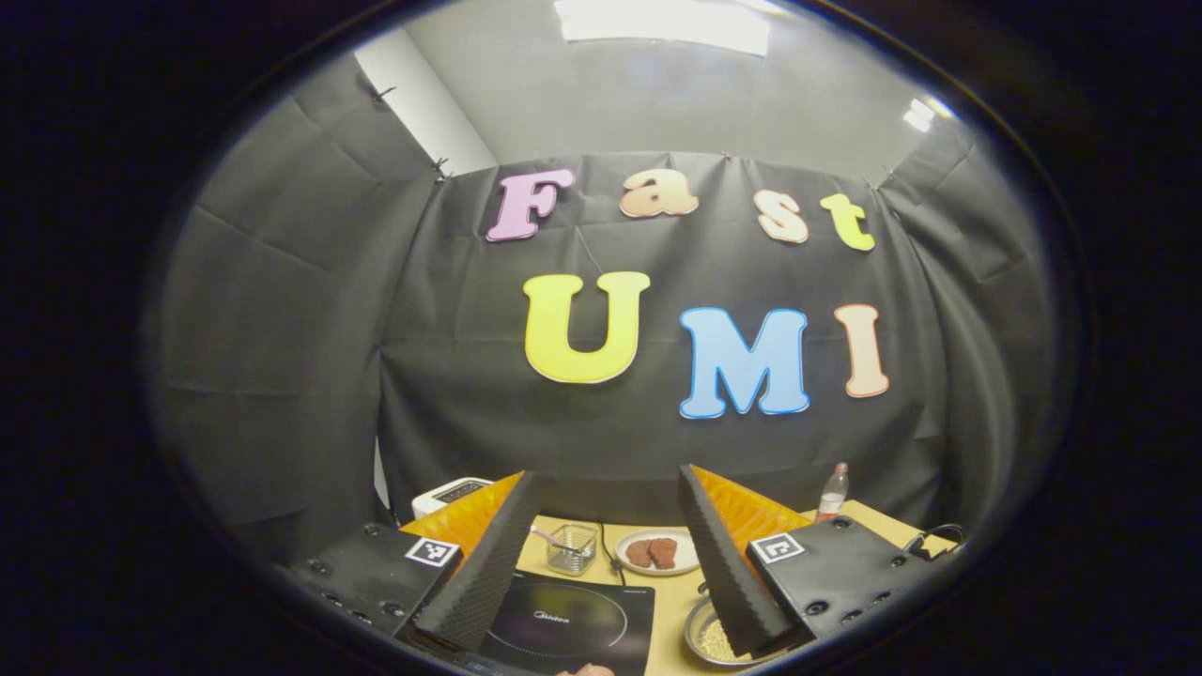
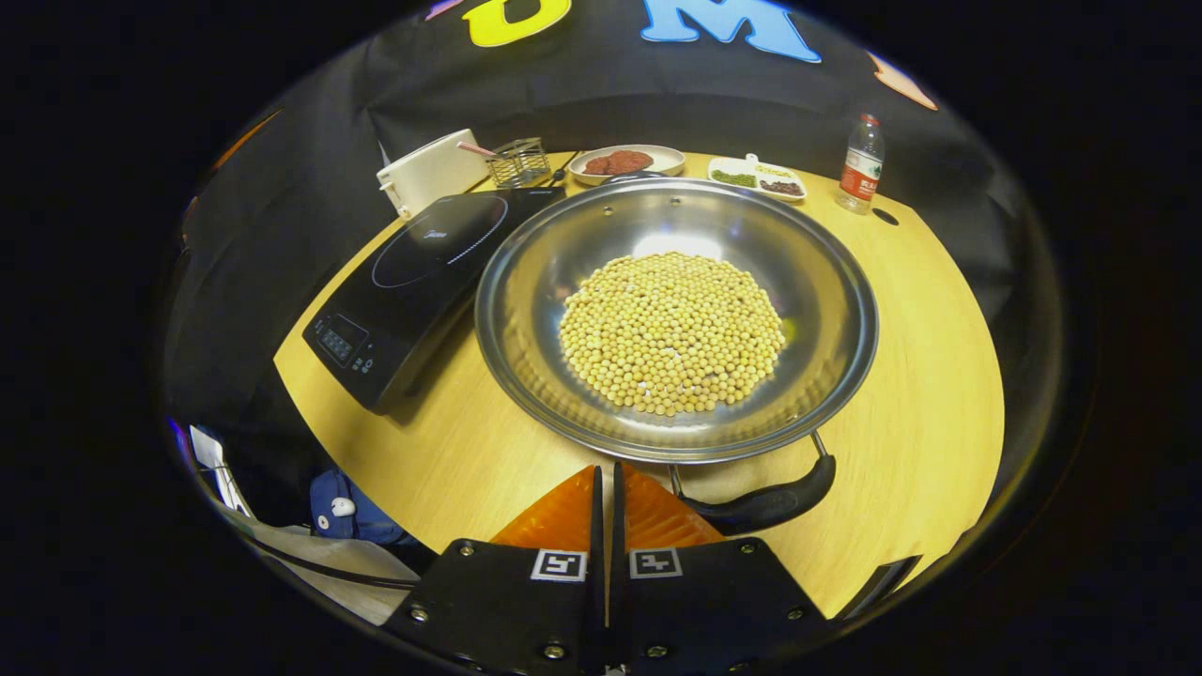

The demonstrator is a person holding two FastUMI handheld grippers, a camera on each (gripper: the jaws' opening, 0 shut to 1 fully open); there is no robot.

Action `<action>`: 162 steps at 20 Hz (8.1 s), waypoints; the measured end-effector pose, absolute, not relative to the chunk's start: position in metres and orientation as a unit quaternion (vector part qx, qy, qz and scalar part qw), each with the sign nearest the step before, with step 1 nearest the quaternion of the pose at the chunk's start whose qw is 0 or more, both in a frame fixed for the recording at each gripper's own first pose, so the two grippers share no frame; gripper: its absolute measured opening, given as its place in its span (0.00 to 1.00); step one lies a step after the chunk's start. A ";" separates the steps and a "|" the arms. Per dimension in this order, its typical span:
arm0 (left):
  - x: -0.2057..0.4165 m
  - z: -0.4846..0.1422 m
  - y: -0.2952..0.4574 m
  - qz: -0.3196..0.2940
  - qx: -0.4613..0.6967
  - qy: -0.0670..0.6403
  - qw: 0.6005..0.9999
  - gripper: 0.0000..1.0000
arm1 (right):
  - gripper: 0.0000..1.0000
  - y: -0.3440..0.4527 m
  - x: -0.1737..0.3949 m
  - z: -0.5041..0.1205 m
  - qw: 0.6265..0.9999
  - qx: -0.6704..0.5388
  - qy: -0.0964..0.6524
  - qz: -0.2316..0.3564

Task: First push the handle of the pot to place it horizontally, then grasp the pot with both hands and set it on the induction cooktop.

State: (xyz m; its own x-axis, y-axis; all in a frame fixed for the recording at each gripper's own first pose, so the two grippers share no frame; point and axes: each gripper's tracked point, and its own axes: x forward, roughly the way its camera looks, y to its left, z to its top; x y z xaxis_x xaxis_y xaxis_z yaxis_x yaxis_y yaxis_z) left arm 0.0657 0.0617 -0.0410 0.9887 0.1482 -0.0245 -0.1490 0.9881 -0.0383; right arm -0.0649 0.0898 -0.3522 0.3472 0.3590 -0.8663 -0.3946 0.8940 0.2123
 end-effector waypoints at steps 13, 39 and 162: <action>0.079 -0.048 0.056 0.062 -0.024 0.013 0.998 0.97 | 0.01 0.015 -0.051 -0.371 0.809 -0.065 0.560 0.164; 0.078 -0.053 0.074 0.094 -0.009 0.021 0.995 0.97 | 0.02 -0.051 0.052 -0.378 0.840 -0.100 0.528 0.079; 0.123 -0.349 -0.085 0.045 0.002 0.396 0.917 0.67 | 0.46 -0.073 0.123 -0.319 0.908 -0.043 0.410 0.077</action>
State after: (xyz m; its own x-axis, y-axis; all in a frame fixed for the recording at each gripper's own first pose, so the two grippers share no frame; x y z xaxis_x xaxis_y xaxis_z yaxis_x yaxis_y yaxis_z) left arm 0.1228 -0.0848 -0.3487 0.6816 0.0841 -0.7269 -0.0814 0.9959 0.0389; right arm 0.1226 -0.0728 -0.3194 0.6516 0.1051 -0.7513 -0.1756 0.9843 -0.0146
